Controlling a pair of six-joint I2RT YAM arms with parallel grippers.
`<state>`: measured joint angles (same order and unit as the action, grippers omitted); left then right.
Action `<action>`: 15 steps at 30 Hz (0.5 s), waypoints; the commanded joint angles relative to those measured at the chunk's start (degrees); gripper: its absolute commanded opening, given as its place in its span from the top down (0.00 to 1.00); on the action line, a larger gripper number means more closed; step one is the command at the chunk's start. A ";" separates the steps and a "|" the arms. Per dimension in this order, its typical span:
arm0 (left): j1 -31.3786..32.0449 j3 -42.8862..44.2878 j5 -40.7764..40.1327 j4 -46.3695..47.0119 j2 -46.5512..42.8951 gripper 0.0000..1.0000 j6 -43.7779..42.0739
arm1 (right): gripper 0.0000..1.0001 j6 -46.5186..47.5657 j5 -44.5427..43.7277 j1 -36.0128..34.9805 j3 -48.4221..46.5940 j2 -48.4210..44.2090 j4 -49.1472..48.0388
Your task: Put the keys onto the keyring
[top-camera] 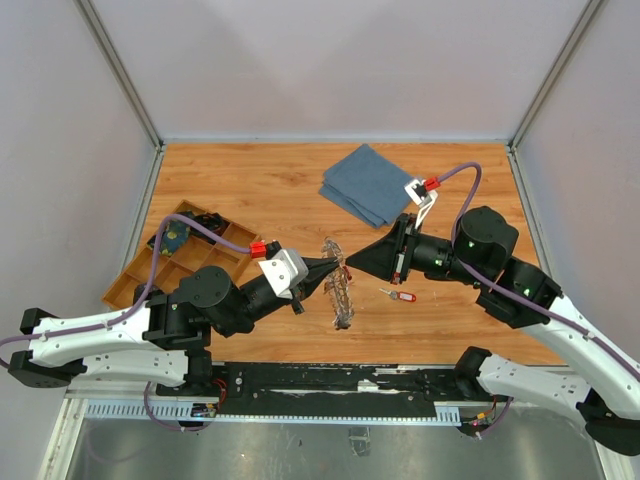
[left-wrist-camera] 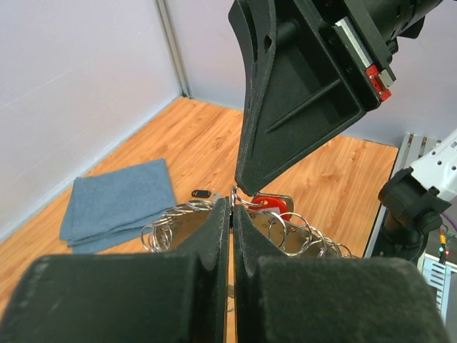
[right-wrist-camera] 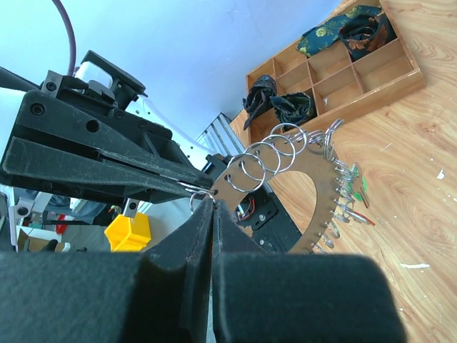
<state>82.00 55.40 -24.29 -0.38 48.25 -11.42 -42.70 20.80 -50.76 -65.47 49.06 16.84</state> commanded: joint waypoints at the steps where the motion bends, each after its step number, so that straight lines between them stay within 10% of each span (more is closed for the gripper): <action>1: 0.53 0.29 -0.19 5.21 -0.70 1.00 -0.33 | 0.99 -0.82 -0.66 -0.30 0.63 -0.82 -0.81; 15: 0.53 0.13 1.16 5.91 -0.94 0.99 -0.64 | 0.99 0.54 -0.24 -0.30 -0.27 1.05 2.34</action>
<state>82.00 55.37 -23.73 -0.19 48.25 -11.55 -42.65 20.53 -50.76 -65.28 49.58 17.89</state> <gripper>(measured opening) 0.019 0.009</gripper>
